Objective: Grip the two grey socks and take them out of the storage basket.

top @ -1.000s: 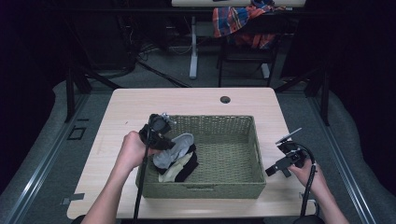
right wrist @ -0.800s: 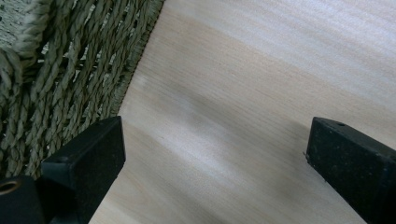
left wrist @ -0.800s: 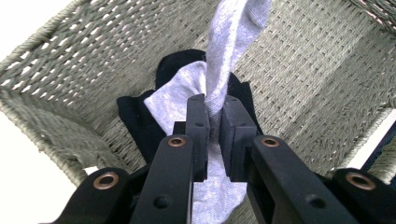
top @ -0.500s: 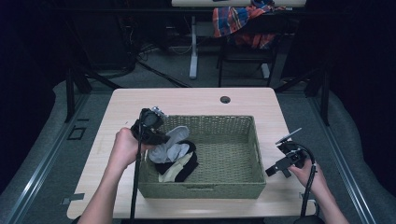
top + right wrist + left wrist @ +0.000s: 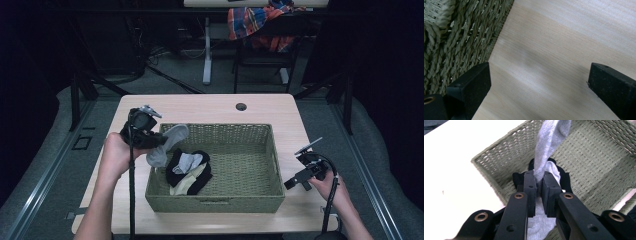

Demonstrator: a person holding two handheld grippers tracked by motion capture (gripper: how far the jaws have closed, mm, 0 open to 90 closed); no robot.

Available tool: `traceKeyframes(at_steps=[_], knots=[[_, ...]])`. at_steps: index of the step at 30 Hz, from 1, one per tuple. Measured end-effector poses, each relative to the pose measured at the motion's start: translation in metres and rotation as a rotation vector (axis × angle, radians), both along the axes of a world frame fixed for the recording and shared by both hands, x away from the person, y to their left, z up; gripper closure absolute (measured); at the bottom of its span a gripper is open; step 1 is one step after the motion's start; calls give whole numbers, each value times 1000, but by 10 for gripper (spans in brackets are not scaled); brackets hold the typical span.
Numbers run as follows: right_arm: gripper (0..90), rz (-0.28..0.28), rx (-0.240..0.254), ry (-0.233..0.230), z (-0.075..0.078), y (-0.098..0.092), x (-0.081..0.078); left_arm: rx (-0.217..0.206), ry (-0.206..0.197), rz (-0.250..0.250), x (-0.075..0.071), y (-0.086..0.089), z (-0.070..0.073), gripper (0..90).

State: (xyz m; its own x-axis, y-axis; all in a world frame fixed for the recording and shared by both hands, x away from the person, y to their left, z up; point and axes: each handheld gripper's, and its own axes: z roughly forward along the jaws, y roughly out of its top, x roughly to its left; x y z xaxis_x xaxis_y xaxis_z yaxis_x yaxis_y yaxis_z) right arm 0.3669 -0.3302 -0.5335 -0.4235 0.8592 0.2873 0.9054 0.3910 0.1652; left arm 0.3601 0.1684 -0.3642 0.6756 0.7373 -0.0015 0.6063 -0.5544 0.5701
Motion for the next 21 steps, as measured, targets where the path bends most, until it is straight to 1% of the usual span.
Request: traceKeyframes(at_steps=[5,8,14,17,21], knots=[[45,4,-2,2,0,0,0,-5,-20,43,-4,15,9,834],[45,-6,3,5,-1,0,0,6,-24,70,-5,24,11,834],[45,-6,1,8,-1,0,0,26,-37,134,-5,43,11,834],[45,5,-1,8,-1,-1,1,33,-36,172,-5,54,10,834],[45,-3,9,8,-1,-1,0,44,-34,227,-3,69,6,834]])
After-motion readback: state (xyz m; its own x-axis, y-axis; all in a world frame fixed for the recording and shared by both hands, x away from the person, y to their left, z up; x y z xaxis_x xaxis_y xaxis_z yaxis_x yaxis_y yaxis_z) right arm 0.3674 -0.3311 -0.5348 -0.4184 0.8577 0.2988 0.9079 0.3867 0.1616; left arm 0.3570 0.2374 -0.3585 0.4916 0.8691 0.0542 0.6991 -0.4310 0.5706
